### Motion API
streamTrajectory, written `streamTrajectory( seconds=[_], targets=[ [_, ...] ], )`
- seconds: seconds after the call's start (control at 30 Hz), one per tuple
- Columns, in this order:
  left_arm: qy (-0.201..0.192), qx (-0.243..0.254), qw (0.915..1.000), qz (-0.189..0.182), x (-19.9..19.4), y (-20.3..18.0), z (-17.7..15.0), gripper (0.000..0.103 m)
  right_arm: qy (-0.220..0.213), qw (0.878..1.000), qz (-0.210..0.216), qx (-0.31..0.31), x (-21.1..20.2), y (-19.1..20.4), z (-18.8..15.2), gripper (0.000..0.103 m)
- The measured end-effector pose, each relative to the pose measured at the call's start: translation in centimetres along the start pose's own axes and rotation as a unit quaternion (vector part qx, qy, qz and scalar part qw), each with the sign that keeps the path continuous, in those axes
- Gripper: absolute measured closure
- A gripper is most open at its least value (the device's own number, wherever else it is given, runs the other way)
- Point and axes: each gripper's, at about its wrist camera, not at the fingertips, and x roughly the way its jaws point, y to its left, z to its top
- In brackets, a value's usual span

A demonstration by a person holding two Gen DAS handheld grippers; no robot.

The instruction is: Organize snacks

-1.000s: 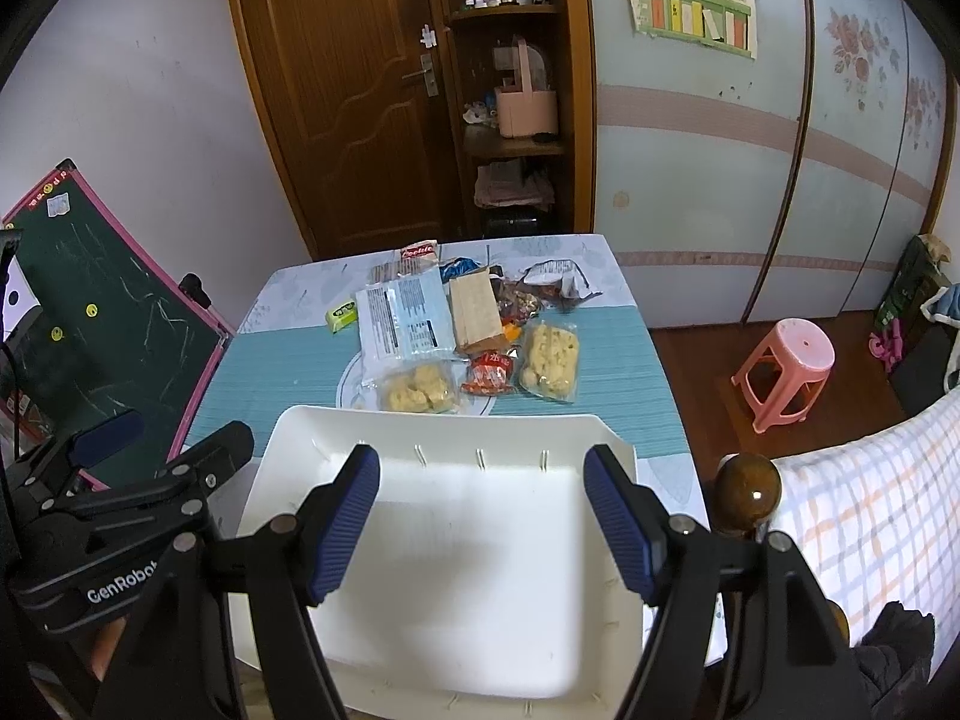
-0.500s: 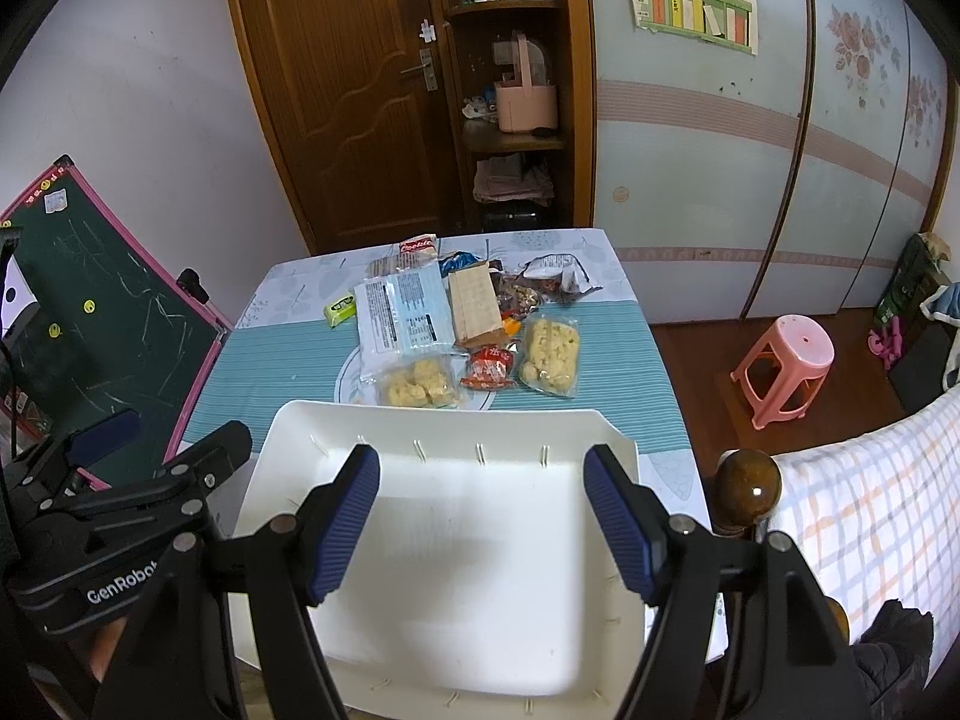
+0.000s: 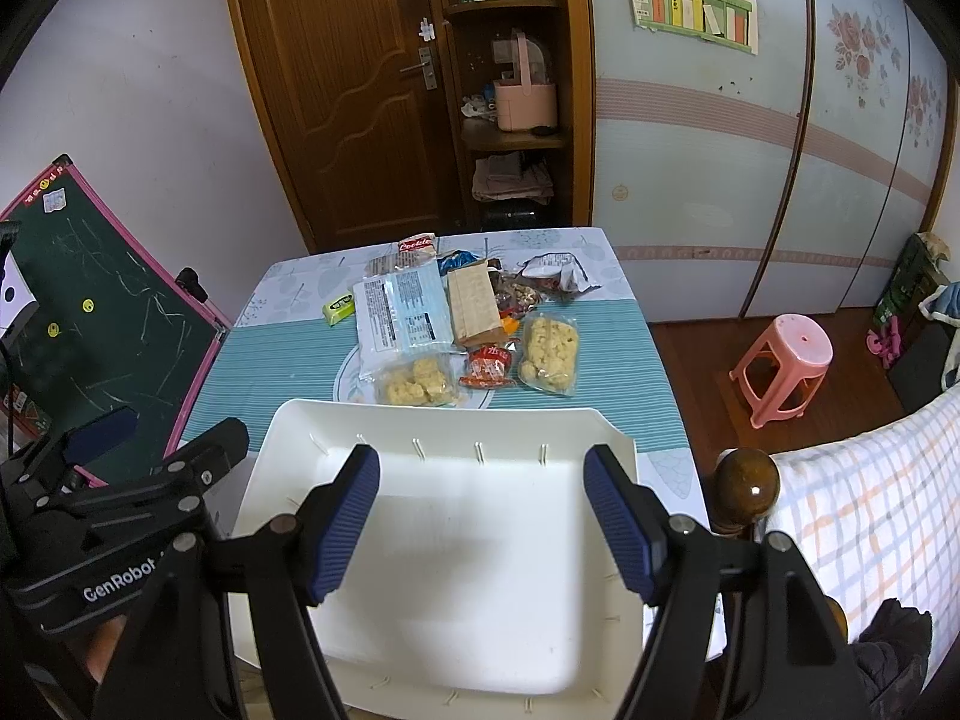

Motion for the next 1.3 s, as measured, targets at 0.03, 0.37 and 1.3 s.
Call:
streamTrajectory(
  seconds=[0.03,0.37,1.3],
  targets=[
    [0.000,0.000,1.0000,0.000,0.0,0.0,0.0,0.008,0.000,1.000,0.000,0.000,0.0,0.0,0.0,0.032],
    [0.000,0.001,1.0000,0.000,0.0,-0.1,0.1,0.008,0.000,1.000,0.000,0.000,0.0,0.0,0.1,0.032],
    [-0.038,0.044,0.9976,-0.039,-2.3,-0.1,5.5,0.007,-0.037,0.999,0.021,-0.030,-2.4,-1.1,6.7,0.032]
  ],
)
